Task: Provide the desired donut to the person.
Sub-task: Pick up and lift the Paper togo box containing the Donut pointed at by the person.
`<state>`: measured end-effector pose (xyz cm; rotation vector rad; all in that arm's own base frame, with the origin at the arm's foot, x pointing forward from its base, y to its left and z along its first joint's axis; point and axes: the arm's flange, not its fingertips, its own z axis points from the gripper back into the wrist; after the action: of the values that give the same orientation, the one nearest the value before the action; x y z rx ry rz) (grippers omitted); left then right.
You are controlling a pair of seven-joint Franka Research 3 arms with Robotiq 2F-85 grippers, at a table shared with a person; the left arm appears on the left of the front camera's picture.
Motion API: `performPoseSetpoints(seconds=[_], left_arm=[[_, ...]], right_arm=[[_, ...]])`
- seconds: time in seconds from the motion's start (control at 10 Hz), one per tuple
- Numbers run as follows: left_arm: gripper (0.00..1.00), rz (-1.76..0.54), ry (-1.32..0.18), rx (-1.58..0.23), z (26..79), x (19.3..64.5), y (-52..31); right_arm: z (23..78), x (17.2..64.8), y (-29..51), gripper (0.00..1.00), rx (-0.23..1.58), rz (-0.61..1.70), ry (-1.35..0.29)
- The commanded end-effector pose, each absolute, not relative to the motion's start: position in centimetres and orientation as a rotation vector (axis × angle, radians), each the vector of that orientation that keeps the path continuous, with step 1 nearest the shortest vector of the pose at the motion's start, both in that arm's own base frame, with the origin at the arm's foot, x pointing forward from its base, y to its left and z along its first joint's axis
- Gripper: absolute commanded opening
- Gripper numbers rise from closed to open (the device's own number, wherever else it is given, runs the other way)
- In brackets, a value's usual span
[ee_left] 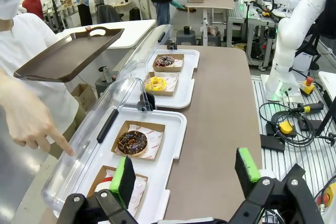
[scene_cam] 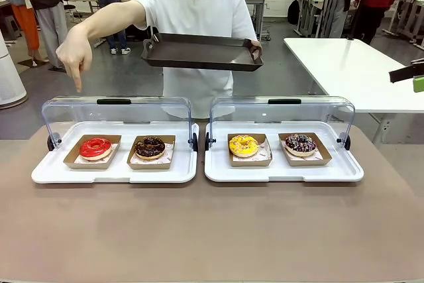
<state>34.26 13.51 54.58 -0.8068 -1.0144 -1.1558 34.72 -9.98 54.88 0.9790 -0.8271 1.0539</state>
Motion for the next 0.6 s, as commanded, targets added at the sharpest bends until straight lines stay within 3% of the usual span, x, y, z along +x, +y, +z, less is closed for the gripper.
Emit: performPoseSetpoints(seconds=[0.0,0.5], left_arm=[[1.00,-1.158,-1.033,-0.809,54.66,34.35,13.60],[1.00,-1.158,-1.033,-0.809,54.66,34.35,13.60]], right_arm=[[54.88,34.76,-9.97,1.00,0.991,1.057,-0.834],[54.88,34.76,-9.97,1.00,0.991,1.057,-0.834]])
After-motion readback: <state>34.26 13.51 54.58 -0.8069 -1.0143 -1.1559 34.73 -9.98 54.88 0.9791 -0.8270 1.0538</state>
